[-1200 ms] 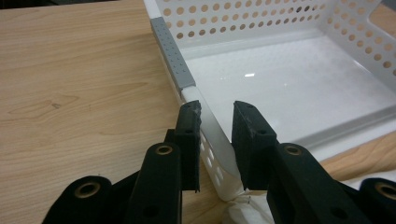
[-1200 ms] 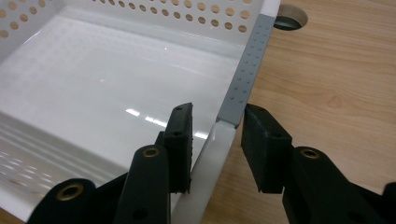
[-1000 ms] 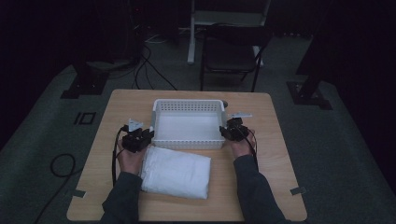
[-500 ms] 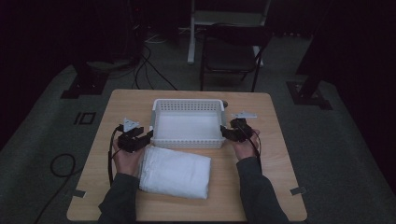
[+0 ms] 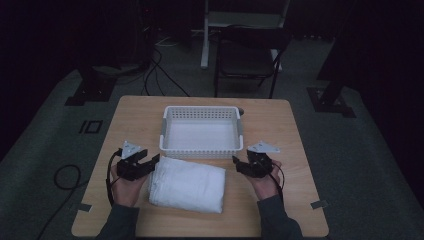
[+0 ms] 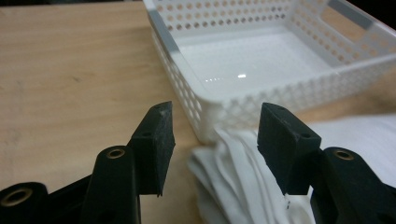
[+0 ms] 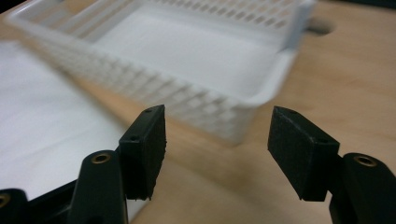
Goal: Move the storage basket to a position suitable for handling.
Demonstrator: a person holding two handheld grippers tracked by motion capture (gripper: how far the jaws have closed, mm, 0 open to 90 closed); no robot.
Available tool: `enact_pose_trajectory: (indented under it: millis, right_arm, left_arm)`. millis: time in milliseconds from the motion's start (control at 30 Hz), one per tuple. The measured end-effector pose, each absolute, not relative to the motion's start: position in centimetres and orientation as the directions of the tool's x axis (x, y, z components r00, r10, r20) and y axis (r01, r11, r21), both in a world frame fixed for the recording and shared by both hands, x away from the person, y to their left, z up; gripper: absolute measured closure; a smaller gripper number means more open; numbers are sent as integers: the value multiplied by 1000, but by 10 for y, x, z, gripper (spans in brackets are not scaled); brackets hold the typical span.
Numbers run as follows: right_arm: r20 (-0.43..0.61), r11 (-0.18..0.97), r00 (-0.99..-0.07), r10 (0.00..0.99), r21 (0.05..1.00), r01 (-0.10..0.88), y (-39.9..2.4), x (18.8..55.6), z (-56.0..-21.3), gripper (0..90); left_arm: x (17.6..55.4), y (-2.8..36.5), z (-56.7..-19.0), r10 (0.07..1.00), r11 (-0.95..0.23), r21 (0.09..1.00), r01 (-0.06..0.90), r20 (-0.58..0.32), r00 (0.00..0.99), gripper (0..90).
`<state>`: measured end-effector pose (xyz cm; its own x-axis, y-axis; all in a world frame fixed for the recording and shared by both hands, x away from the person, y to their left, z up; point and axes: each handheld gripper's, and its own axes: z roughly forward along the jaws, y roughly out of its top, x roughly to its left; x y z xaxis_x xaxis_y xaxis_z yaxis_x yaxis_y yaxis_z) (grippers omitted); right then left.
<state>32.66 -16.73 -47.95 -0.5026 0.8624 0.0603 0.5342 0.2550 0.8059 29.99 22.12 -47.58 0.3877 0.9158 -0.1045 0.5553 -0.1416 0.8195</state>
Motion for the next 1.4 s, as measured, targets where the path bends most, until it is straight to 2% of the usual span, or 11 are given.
enact_pose_trajectory:
  millis: [200, 400, 567, 633, 933, 1400]
  right_arm:
    - [107, 303, -592, 799, 779, 549, -146, 299, -502, 378]
    - [138, 345, -637, 758, 744, 572, -133, 283, -521, 406]
    - [138, 378, -661, 738, 727, 573, -127, 284, -532, 573]
    - [129, 391, -668, 733, 724, 569, -125, 286, -534, 607]
    - [108, 364, -611, 784, 717, 595, -140, 301, -535, 625]
    - [66, 339, -546, 835, 719, 606, -159, 316, -532, 624]
  left_arm:
    - [284, 217, -488, 910, -183, 783, 595, -94, 404, 460]
    - [282, 206, -510, 891, -246, 738, 629, -82, 446, 484]
    - [284, 206, -512, 886, -239, 733, 637, -103, 451, 492]
    - [285, 204, -512, 886, -241, 731, 639, -104, 453, 496]
    - [288, 189, -516, 870, -229, 739, 634, -136, 473, 497]
    - [301, 166, -518, 858, -245, 756, 607, -123, 499, 490]
